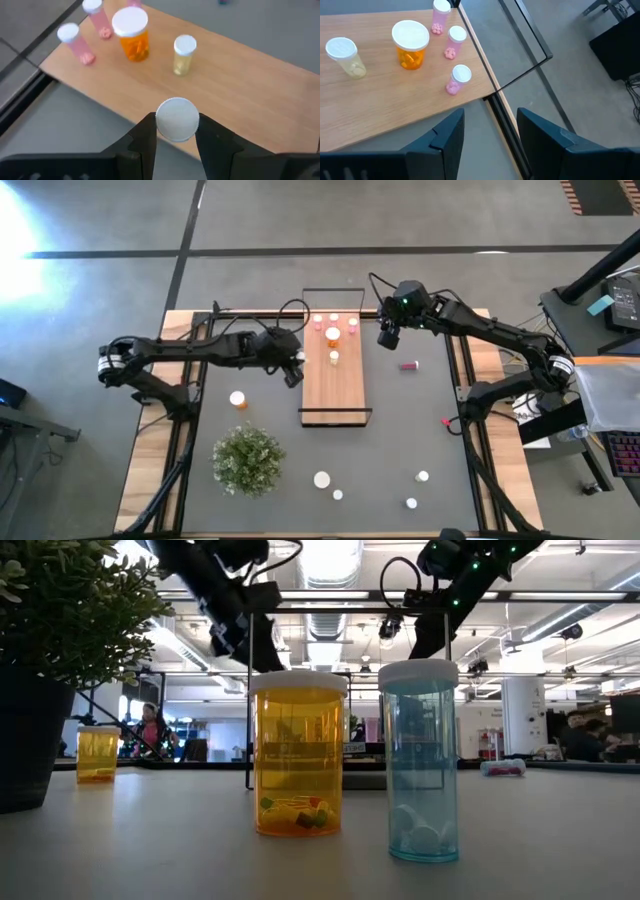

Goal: Pick and place medicine bottles onto shelf by color
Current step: Put the top yellow pill bottle on the shelf aligned with the other yellow pill bottle

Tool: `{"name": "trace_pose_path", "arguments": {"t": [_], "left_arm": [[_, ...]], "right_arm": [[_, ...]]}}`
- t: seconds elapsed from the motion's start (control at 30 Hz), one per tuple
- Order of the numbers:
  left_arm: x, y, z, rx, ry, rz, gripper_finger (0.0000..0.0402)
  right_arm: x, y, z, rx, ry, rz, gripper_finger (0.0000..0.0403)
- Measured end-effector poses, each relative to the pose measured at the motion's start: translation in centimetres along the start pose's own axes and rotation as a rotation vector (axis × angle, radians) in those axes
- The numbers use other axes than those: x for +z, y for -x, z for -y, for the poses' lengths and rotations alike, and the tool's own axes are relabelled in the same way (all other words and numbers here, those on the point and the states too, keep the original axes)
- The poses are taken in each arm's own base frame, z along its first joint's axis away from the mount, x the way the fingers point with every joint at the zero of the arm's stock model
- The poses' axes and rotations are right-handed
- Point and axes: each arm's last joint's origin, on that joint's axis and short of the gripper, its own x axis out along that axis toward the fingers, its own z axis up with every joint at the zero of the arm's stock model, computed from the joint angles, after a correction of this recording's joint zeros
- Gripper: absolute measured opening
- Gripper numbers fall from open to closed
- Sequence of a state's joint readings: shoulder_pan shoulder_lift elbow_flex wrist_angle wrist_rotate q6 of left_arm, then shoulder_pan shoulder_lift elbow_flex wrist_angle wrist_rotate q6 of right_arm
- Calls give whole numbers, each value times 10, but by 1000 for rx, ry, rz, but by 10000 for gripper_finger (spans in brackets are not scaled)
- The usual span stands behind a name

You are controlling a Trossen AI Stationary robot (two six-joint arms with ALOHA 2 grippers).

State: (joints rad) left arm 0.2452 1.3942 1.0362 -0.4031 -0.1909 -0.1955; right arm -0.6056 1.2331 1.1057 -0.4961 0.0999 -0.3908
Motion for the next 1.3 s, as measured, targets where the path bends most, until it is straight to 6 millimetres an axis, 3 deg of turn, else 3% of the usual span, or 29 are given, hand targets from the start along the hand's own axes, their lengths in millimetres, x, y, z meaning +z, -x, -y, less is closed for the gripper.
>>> {"name": "trace_pose_path", "arguments": {"t": [0.43,0.83,1.3], "left_arm": [[19,-32,9,10,-104,-46,103],[16,-59,11,22,-116,-96,103],[15,-68,13,17,-117,-114,103]], "right_arm": [[0,0,0,0,2,2,171],[0,0,0,-1,2,4,171],[1,0,0,-1,2,7,171]]}}
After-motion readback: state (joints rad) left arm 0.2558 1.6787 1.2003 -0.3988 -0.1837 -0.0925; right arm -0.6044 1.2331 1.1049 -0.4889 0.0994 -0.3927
